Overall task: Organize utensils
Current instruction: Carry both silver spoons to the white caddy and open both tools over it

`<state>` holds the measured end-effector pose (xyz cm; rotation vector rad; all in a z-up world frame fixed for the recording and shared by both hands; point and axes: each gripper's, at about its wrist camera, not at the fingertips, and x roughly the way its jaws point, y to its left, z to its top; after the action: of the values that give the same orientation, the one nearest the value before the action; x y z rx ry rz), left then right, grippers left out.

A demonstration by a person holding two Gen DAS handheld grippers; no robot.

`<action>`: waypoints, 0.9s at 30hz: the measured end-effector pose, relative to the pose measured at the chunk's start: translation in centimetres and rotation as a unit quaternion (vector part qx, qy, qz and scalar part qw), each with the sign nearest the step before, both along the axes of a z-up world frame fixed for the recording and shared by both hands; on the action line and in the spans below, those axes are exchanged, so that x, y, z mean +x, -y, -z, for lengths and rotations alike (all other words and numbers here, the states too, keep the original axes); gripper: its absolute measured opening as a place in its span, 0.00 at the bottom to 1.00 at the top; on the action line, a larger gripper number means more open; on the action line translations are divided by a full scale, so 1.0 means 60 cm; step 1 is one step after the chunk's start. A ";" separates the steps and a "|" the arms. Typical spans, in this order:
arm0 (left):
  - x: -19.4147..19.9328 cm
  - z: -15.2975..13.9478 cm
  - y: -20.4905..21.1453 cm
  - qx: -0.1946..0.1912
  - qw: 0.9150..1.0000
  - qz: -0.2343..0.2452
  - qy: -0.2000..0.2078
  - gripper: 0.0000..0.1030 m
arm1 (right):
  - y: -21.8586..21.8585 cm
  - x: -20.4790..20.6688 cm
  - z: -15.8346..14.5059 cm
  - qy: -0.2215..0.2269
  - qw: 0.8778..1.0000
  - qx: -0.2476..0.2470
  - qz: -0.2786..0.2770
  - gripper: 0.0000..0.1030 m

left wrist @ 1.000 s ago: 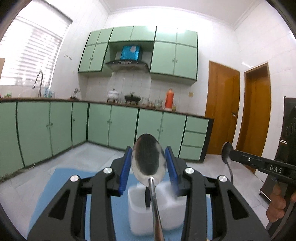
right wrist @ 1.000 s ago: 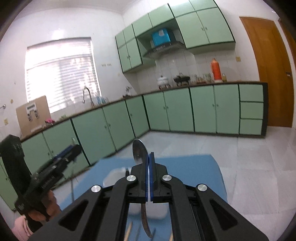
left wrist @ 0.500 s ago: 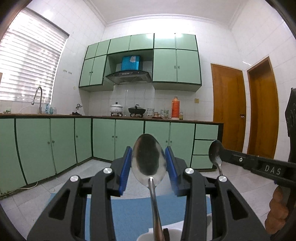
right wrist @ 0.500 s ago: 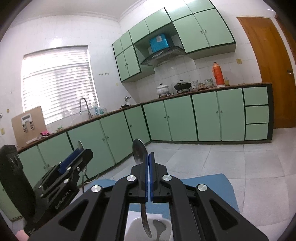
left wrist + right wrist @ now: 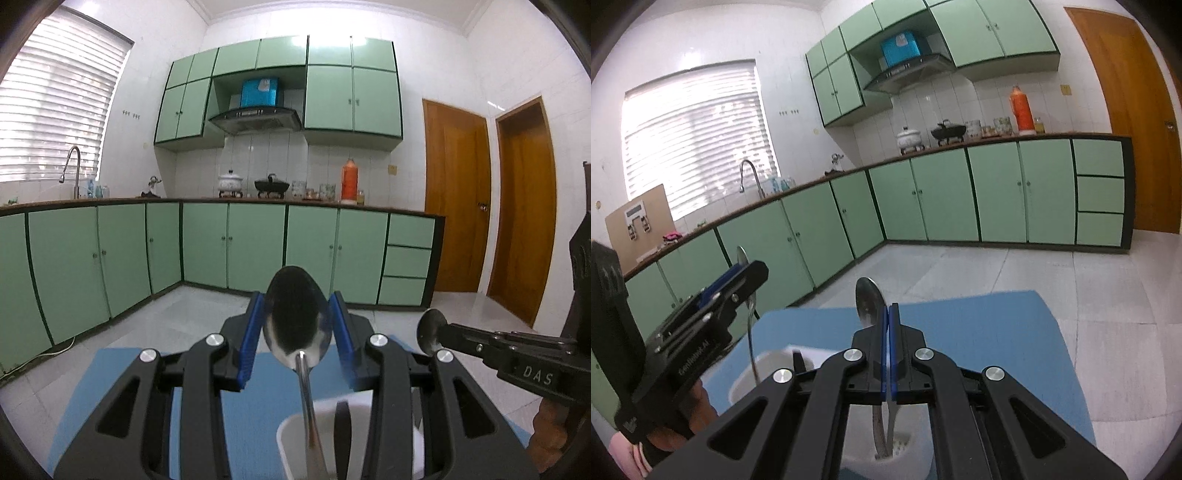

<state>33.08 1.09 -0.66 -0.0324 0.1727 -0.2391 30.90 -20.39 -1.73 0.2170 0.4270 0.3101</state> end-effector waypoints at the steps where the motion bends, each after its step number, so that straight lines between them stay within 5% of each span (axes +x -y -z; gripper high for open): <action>1: 0.000 0.002 -0.001 -0.001 1.000 0.001 -0.005 0.35 | 0.000 -0.003 0.005 -0.004 1.000 0.001 -0.001 0.01; 6: -0.005 0.015 -0.009 -0.002 0.999 0.005 -0.032 0.37 | -0.005 -0.012 0.020 -0.025 1.000 -0.003 -0.011 0.05; 9: -0.013 0.016 -0.015 -0.008 0.999 0.009 -0.039 0.51 | 0.000 -0.022 0.020 -0.025 1.000 -0.002 -0.008 0.06; 20: -0.092 -0.020 -0.090 -0.074 0.996 -0.014 -0.047 0.70 | 0.039 -0.100 0.006 -0.023 1.000 0.012 0.016 0.36; 27: -0.197 -0.014 -0.106 -0.054 0.997 -0.032 -0.054 0.85 | 0.059 -0.171 0.014 -0.028 0.999 0.000 0.035 0.53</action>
<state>21.24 7.43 0.20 -0.1580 0.2656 -0.1821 20.65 -23.95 -2.57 0.2399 0.4737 0.2362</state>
